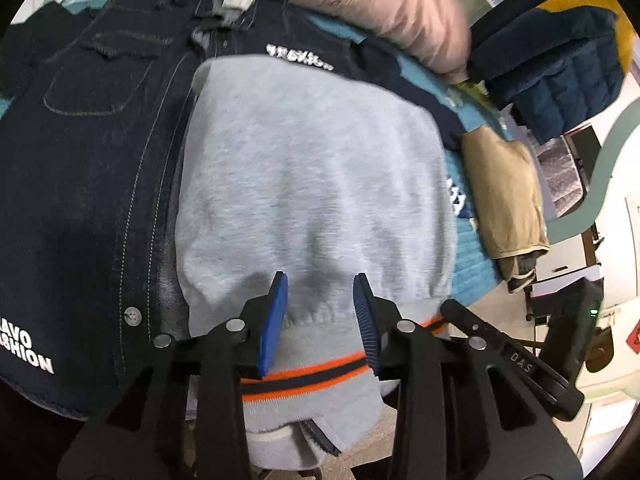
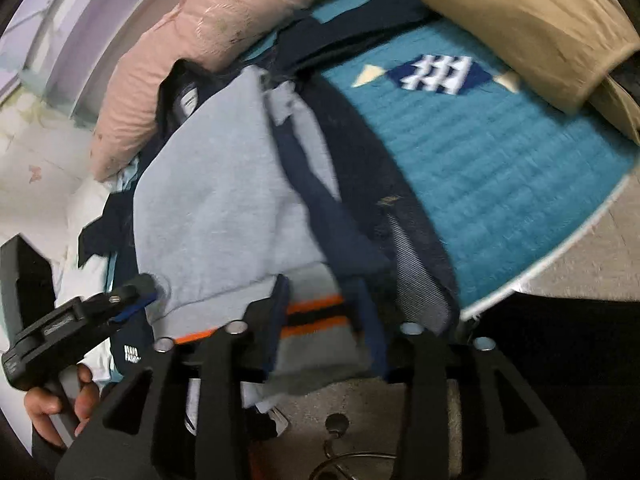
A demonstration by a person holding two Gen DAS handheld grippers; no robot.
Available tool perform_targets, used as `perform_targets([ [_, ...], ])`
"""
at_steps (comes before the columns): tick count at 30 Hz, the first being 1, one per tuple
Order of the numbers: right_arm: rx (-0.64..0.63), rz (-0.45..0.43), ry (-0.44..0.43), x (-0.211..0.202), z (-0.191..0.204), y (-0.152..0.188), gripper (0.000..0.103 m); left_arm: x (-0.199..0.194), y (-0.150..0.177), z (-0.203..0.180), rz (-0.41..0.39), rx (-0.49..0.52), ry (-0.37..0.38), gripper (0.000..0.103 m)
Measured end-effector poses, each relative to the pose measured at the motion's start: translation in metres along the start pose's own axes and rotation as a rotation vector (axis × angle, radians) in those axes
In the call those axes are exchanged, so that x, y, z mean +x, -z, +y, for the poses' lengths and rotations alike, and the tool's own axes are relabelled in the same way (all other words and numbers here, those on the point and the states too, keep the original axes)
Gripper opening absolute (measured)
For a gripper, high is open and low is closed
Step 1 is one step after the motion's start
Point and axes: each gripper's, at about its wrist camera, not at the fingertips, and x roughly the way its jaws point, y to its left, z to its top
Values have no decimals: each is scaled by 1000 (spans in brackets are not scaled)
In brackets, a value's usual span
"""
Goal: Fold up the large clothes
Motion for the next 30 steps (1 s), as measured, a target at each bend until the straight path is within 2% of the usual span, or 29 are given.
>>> perform_targets([
  [2,37,16,-5,0,-7,3,46,-7,2,1,-19,23,-49,43],
  [4,57,19,-24,1,-13,2,46,-12,4,10,-29,3,-75,48],
  [8,24,-55,-71,-12,-12,-17,49,-12,7,38,-12,-88,-105,51],
  [13,-63,-72,-118,-4,1,-49,53,2,8,54,42,-156,-69,51],
  [17,-137,-17,-120,21,8,-68,55,11,9,56,60,-169,-71,55],
  [21,-151,52,-149,44,2,-77,56,15,7,58,70,-176,-75,60],
  [25,-106,95,-189,56,-8,-79,60,21,4,60,78,-185,-83,66],
  [30,-140,150,-235,60,-3,-72,60,24,1,62,82,-200,-76,67],
])
